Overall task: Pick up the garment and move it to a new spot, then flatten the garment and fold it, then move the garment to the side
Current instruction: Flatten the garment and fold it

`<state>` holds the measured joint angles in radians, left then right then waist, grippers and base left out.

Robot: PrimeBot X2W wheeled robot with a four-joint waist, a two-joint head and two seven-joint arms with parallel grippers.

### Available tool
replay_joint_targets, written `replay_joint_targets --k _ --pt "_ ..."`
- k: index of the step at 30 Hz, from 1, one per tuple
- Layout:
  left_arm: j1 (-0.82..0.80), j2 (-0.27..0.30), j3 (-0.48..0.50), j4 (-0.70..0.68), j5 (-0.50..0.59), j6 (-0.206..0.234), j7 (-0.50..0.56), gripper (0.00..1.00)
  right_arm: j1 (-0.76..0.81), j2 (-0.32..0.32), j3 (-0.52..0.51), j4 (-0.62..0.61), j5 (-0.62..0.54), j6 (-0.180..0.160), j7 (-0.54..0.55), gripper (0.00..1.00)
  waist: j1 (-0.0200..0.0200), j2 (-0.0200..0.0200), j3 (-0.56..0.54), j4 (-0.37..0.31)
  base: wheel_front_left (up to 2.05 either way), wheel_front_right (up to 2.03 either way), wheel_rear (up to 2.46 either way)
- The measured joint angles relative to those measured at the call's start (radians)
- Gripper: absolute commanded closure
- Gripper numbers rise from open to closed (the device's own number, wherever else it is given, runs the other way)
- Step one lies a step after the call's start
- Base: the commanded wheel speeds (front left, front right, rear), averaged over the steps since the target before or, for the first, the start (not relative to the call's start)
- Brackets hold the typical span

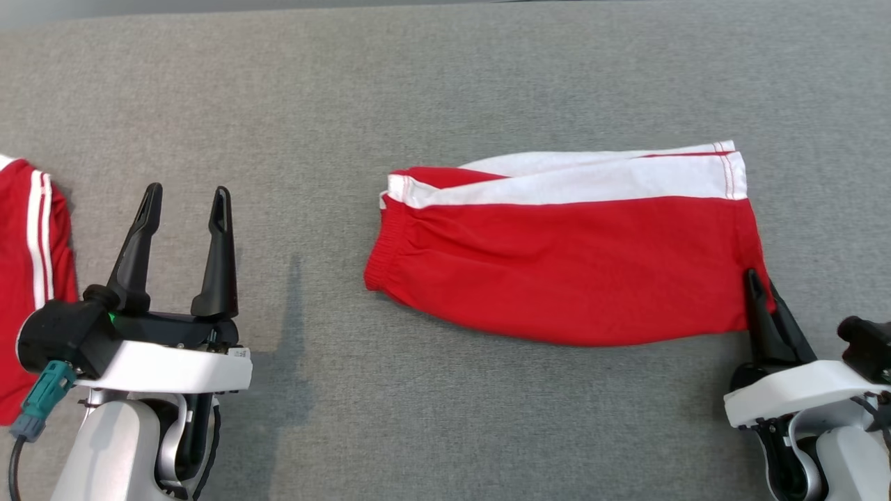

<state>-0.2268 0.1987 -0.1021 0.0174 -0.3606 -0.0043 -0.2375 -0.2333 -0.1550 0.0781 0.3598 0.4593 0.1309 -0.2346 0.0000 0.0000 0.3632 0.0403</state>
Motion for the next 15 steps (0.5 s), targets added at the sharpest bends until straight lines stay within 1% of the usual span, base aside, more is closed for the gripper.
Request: replay_joint_targets --k 6,11,15 --pt "0.013 0.007 -0.007 -0.019 0.000 0.005 0.023 0.00 0.017 0.018 -0.033 -0.028 -0.020 0.000 0.015 1.00 0.0000 0.0000 -0.011 -0.025 0.00 0.00 0.00" --pt "0.013 0.009 -0.015 -0.028 0.000 0.006 0.029 0.00 0.005 0.019 -0.041 -0.035 -0.031 0.000 0.020 1.00 0.0000 0.0000 -0.014 -0.023 0.00 0.00 0.00" --pt "0.013 0.009 -0.018 -0.030 -0.001 0.007 0.031 0.00 -0.024 0.024 -0.030 -0.085 -0.057 0.000 0.020 1.00 0.0000 0.0000 -0.016 -0.019 0.00 0.00 0.00"
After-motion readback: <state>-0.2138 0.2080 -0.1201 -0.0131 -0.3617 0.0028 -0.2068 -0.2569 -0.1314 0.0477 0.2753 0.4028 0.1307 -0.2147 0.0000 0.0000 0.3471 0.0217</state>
